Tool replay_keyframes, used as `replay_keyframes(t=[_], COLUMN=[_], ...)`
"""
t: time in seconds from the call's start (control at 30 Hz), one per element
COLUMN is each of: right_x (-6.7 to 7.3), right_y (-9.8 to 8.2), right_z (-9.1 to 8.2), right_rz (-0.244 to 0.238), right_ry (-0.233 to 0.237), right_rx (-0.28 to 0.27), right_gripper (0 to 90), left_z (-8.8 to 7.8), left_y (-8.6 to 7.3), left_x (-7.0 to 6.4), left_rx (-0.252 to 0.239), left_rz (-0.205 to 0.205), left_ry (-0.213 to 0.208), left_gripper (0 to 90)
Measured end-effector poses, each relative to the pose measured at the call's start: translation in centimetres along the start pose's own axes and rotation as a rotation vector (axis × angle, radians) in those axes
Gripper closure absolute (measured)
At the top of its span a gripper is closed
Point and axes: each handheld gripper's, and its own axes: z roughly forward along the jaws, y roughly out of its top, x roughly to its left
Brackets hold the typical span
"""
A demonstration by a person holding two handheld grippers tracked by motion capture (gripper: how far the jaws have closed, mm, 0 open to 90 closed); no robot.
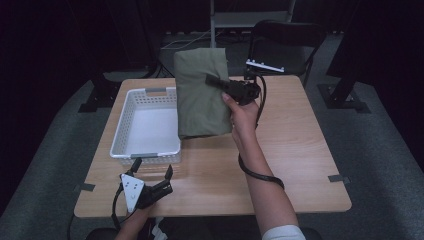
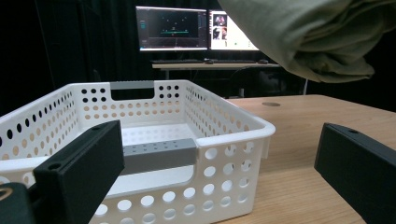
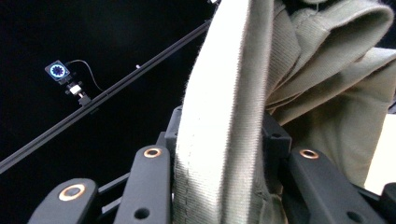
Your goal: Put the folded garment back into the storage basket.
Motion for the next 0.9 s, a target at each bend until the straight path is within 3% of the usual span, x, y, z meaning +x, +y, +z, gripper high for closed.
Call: replay_keyframes(t=[0.27,0.9], right_x=[1.3,2.8], right_y=[0.1,-0.6], right_z=[2.1,6.8], right_rz=[-0.009,-0.011], right_ry=[0.010,0.043], right_rx=[-0.004,0.021], right_gripper=[65.0,64.9], left_z=[0.0,0.0], left_y=[0.0,0.0], left_x=[0.0,0.0], left_rx=[-0.003,0.000], left_rz=[-0.001,-0.002], left_ry=[-0.002,-0.011], left_gripper=[2.7,2.7])
